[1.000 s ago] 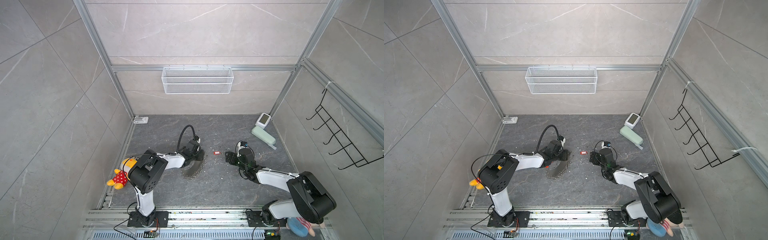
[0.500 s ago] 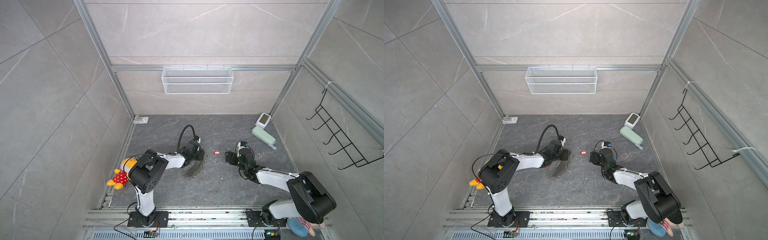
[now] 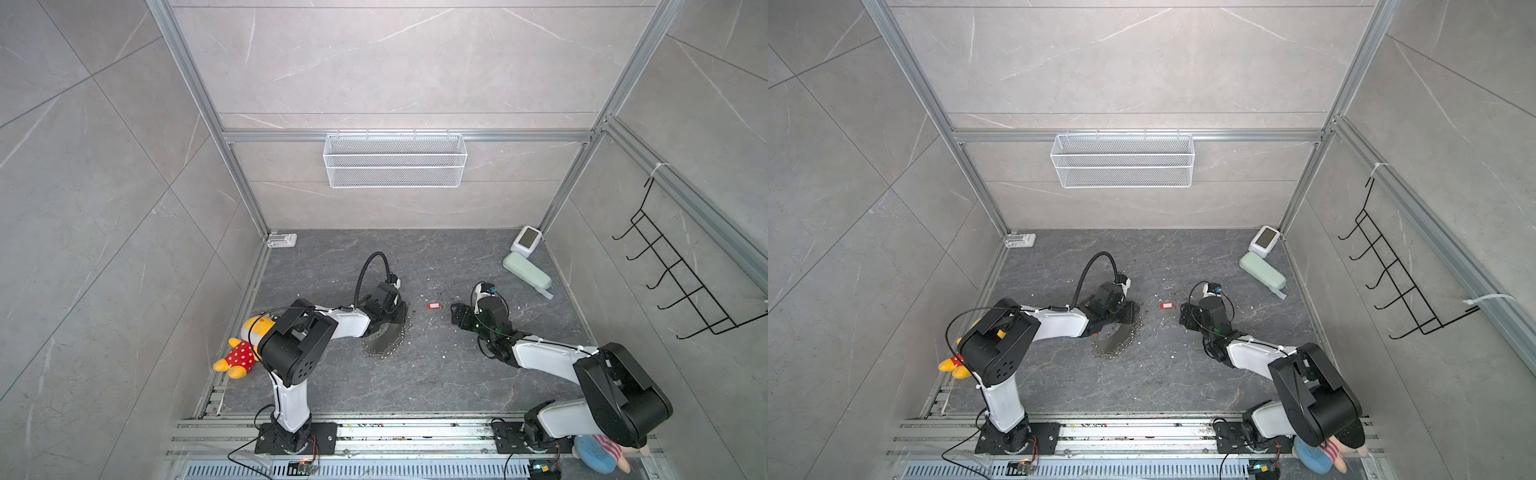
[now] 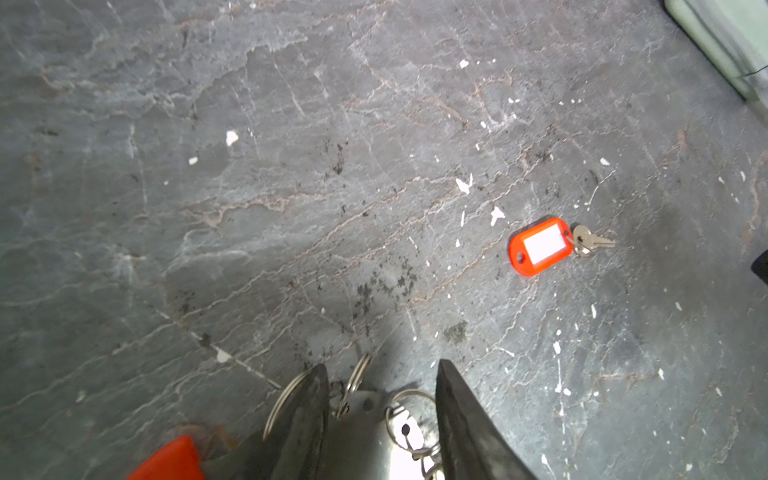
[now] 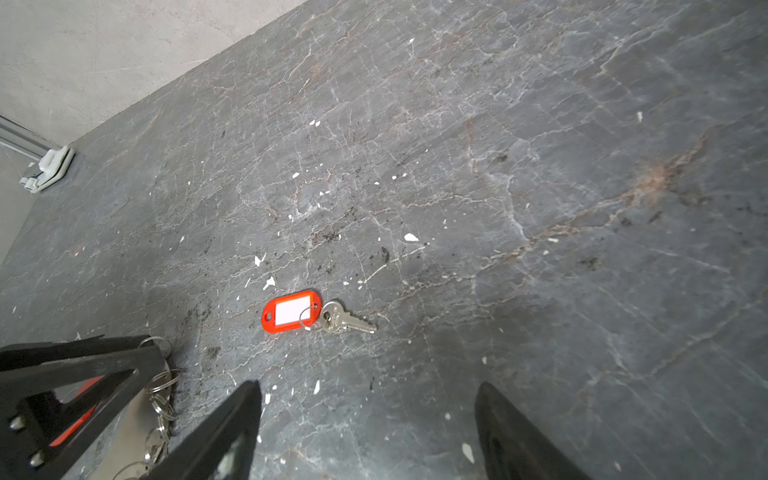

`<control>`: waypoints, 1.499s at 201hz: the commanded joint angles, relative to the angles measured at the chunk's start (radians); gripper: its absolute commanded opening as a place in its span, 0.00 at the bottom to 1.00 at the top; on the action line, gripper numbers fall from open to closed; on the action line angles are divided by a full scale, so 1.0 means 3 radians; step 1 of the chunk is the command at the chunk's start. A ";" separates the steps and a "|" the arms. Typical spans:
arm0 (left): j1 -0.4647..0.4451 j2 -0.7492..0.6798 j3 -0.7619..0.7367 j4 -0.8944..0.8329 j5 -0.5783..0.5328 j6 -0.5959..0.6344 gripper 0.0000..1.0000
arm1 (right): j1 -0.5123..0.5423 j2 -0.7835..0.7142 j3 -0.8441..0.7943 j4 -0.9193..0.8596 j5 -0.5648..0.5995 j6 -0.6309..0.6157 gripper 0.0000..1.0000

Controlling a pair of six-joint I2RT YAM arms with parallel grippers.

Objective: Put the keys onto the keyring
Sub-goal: 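Close the left gripper on the keyring plate edge near the rings, then lift the plate with the left gripper while the right gripper approaches it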

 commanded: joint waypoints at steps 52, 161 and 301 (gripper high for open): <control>0.0010 0.0062 -0.0040 0.0065 0.0055 0.0000 0.30 | 0.0018 -0.0061 0.0028 0.0056 0.0000 -0.0022 0.81; 0.0010 -0.0445 -0.0348 0.0381 0.0235 0.0717 0.00 | 0.0018 -0.0235 0.0086 -0.0151 0.0112 -0.0134 0.78; 0.0126 -0.1786 -0.0365 -0.0162 0.1814 0.1817 0.00 | 0.0019 -0.0148 0.1125 -0.0666 -0.1993 -0.0321 0.58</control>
